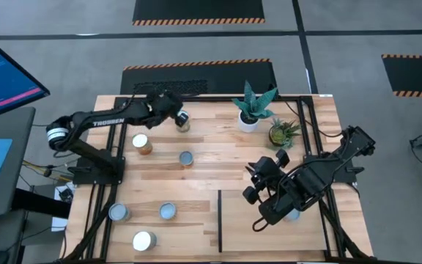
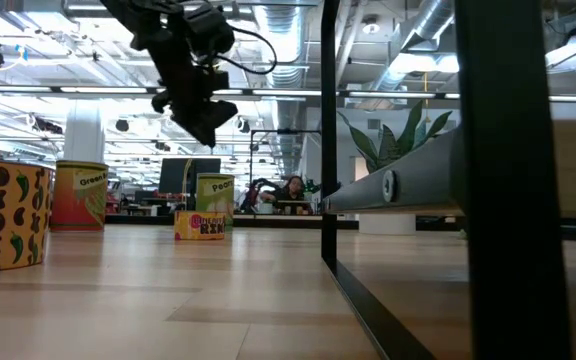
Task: Pick and place cans onto a shelf
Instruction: Move the green canned pears from the top left to the center of the table, then move the orange canned green beans from the left to the center of the table
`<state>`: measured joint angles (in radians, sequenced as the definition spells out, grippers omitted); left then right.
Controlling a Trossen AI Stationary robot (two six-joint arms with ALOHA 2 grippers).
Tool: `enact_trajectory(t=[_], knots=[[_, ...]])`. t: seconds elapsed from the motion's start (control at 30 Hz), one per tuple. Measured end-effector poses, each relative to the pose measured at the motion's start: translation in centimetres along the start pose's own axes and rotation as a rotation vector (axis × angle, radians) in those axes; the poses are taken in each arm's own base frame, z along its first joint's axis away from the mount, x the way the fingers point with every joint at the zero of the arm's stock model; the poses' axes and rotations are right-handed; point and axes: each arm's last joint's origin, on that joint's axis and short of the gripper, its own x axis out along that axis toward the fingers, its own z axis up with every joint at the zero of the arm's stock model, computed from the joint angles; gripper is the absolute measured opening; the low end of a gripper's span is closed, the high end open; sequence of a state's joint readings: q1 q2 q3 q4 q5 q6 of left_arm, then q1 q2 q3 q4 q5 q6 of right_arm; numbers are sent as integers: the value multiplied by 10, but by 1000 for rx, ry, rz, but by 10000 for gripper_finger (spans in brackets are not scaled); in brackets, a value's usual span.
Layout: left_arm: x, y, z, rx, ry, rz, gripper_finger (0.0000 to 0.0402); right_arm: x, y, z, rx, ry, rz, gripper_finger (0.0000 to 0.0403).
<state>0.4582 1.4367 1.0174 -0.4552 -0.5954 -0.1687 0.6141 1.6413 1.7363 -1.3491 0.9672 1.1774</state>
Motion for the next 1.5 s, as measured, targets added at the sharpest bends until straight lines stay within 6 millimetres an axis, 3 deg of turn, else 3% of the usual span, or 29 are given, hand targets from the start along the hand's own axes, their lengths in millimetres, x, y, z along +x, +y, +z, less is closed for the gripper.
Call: enact_trajectory(t=[0.13, 0.4, 0.53, 0.67, 0.83, 0.9, 1.03, 1.2, 1.27, 1.33, 1.5], knots=[[21, 8, 4, 17, 64, -35, 11, 0, 0, 0, 3, 0, 3, 86], [56, 16, -6, -175, 205, -58, 0, -3, 1, -2, 25, 0, 13, 86], [66, 7, -13, -169, 259, -128, 0, -4, 2, -2, 22, 1, 14, 86], [69, -7, -16, -204, 315, -311, 0, -3, 1, -2, 22, 0, 14, 86], [49, -36, -4, -240, 288, -760, 0, -3, 1, -2, 14, 1, 12, 86], [38, -46, 4, -215, 283, -848, 0, -3, 1, -2, 12, 2, 10, 86], [15, -50, 10, -80, 287, -632, 0, -3, 1, -2, 10, 2, 10, 86], [-23, -19, 14, 109, 352, -161, 0, -4, 1, -3, 10, 3, 12, 86], [-40, -1, 10, 172, 416, -57, 0, -5, 1, -3, 10, 2, 13, 86], [-53, 18, 3, 173, 478, 0, 0, -5, 1, -3, 11, 3, 14, 86], [-79, 63, -39, 72, 576, 87, 0, -5, 2, -3, 13, 2, 17, 86]])
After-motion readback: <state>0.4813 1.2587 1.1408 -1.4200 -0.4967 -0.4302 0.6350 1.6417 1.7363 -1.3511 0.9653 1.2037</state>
